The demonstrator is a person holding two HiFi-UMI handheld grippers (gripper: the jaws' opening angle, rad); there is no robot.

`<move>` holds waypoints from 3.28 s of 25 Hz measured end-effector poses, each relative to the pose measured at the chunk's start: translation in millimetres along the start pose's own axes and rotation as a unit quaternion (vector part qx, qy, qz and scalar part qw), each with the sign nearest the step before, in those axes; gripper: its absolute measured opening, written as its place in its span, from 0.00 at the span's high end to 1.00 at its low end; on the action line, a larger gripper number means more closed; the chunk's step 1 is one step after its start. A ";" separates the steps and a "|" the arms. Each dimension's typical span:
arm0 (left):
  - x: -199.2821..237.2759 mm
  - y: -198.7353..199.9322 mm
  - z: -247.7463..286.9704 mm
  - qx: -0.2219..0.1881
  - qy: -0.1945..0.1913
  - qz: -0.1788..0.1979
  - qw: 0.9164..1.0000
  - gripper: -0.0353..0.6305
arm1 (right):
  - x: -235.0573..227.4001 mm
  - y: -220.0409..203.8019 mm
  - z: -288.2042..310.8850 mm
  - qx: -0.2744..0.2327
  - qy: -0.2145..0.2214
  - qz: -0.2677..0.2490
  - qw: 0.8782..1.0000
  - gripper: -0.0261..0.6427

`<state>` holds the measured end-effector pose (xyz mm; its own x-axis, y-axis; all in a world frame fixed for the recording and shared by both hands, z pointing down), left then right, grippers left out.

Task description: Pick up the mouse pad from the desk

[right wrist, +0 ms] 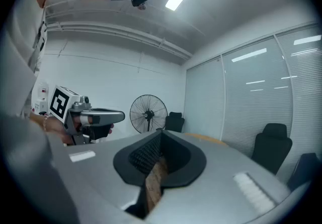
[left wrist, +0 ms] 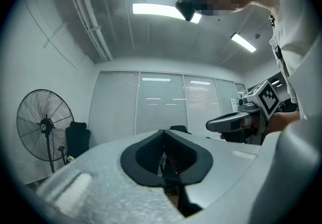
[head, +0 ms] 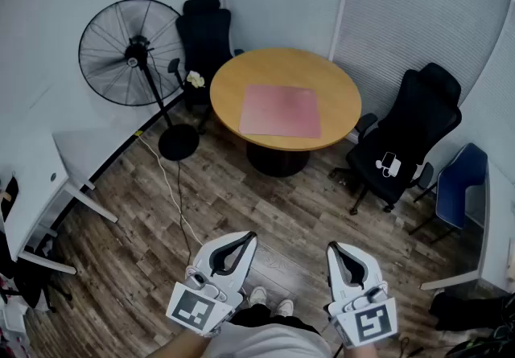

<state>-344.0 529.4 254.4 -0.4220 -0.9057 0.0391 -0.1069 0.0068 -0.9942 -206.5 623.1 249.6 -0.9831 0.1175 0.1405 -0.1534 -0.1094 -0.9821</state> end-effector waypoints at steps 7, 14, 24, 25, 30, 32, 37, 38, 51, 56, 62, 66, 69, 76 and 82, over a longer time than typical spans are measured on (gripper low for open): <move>24.6 -5.8 -2.1 -0.008 0.000 -0.009 1.000 0.94 | 1.8 -2.4 21.0 -0.011 -0.008 0.022 1.000 0.95; 49.0 -10.4 9.8 -0.001 0.001 -0.006 1.000 0.94 | -9.3 -1.4 47.5 -0.011 -0.018 0.001 1.000 0.96; 78.9 -21.0 73.1 -0.001 -0.002 -0.001 1.000 0.94 | -54.8 -16.4 99.4 -0.009 -0.019 0.025 0.999 0.96; 82.6 -22.5 82.1 0.003 -0.002 -0.001 1.000 0.94 | -62.8 -16.7 106.1 -0.013 -0.021 0.022 0.999 0.96; 104.3 -29.5 129.8 0.013 -0.002 -0.001 1.000 0.94 | -99.9 -20.6 141.7 -0.007 -0.021 0.019 1.000 0.96; 110.5 -31.9 150.4 0.015 -0.002 -0.001 1.000 0.94 | -117.0 -22.2 155.1 -0.007 -0.020 0.022 1.000 0.95; 128.4 -38.2 201.4 0.019 0.001 -0.005 1.000 0.94 | -160.3 -25.7 190.0 -0.003 -0.013 0.023 1.000 0.96; 132.4 -40.5 210.7 0.022 0.002 -0.005 1.000 0.94 | -168.0 -25.6 197.1 -0.003 -0.011 0.025 1.000 0.95; 161.5 -54.9 325.9 0.044 0.009 -0.004 0.999 0.94 | -266.0 -28.5 268.0 -0.015 0.014 0.030 0.999 0.95; 167.0 -61.9 357.3 0.047 0.018 -0.001 0.999 0.94 | -296.0 -34.1 285.3 -0.012 0.022 0.032 0.999 0.95; 179.7 -68.0 378.1 0.052 0.033 -0.003 0.998 0.94 | -316.2 -43.3 302.2 -0.012 0.034 0.042 0.998 0.95; 190.7 -72.8 387.7 0.057 0.035 -0.003 0.998 0.94 | -325.4 -50.6 315.6 0.005 0.027 0.041 0.999 0.95; 203.9 -76.9 398.1 0.056 0.037 -0.006 0.998 0.94 | -329.7 -51.1 332.6 0.002 0.031 0.039 0.999 0.95; 246.5 -85.6 429.2 0.052 0.035 -0.013 0.998 0.94 | -343.9 -54.4 382.9 0.017 0.031 0.031 0.999 0.95; 298.6 -93.8 462.2 0.055 0.033 -0.018 0.998 0.94 | -358.8 -54.8 440.1 0.032 0.024 0.030 0.999 0.95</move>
<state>-43.9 62.4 313.3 -0.4789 -0.8744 0.0781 -0.0251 -0.0752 -0.9968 110.7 152.5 308.3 -0.9851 0.1554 0.0734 -0.1013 -0.1800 -0.9784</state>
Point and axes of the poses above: the fingertips, and each gripper's own axes: z forward along the fingers, x to its left, y out of its top, the point moved 3 cm from there along -z, backward along the fingers, and after that the axes turned 1 degree about -z, right-handed, at the moved point
